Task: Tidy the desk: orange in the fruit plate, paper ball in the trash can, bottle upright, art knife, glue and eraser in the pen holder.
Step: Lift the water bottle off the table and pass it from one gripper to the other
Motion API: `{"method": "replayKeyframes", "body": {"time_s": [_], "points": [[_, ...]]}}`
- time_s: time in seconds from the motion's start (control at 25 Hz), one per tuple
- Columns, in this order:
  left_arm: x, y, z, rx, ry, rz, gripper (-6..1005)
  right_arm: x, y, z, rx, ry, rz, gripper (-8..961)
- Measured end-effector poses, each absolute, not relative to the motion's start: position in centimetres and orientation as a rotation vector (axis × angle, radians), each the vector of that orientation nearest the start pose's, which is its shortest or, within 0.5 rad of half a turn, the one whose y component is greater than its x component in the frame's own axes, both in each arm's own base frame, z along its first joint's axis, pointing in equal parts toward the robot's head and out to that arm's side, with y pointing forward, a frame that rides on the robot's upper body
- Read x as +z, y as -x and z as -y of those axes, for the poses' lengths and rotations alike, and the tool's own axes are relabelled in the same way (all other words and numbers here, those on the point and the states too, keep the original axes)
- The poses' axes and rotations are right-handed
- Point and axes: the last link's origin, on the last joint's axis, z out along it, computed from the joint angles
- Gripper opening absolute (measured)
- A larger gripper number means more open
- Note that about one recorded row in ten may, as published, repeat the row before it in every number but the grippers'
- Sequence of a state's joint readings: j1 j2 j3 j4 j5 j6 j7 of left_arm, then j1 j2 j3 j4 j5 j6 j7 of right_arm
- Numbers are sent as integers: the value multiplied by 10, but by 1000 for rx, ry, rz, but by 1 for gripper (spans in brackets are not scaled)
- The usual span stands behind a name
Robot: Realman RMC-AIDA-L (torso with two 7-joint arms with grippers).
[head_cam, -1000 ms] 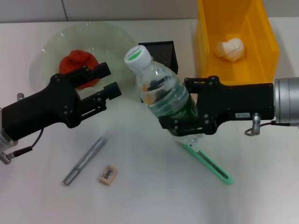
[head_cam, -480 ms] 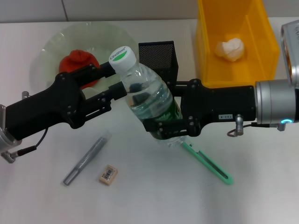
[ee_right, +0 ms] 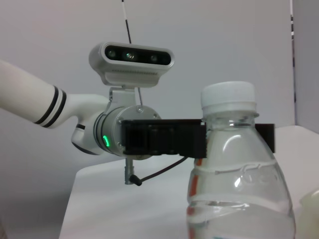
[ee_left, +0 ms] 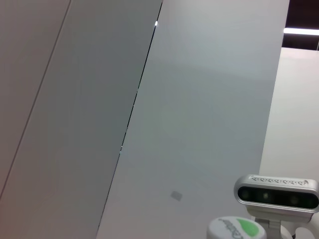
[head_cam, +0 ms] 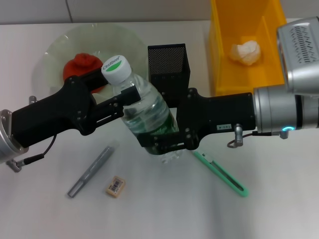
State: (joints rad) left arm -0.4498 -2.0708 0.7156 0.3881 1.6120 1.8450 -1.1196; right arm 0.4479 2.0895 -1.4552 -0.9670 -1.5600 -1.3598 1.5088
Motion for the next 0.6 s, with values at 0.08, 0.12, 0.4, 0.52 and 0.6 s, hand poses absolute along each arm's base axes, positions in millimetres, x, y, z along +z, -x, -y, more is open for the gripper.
{"method": "replayKeyframes", "body": {"time_s": [0.08,0.12,0.4,0.52,0.6], "points": [[0,247,-279,-1398,2541,484,593,-57,-161,-314,745,2980,-267,761],[-1,246,-279,-1401,2542,487,593,-60,-160,-315,735,2986,-264,761],[-4,245,-278,-1415,2542,502,592,-65,-158,-314,735,2997,-268,761],[-4,245,-278,-1416,2542,503,592,-64,-157,-314,773,2982,-263,761],[-4,245,-277,-1417,2545,502,592,-64,-156,-314,782,2979,-259,761]]}}
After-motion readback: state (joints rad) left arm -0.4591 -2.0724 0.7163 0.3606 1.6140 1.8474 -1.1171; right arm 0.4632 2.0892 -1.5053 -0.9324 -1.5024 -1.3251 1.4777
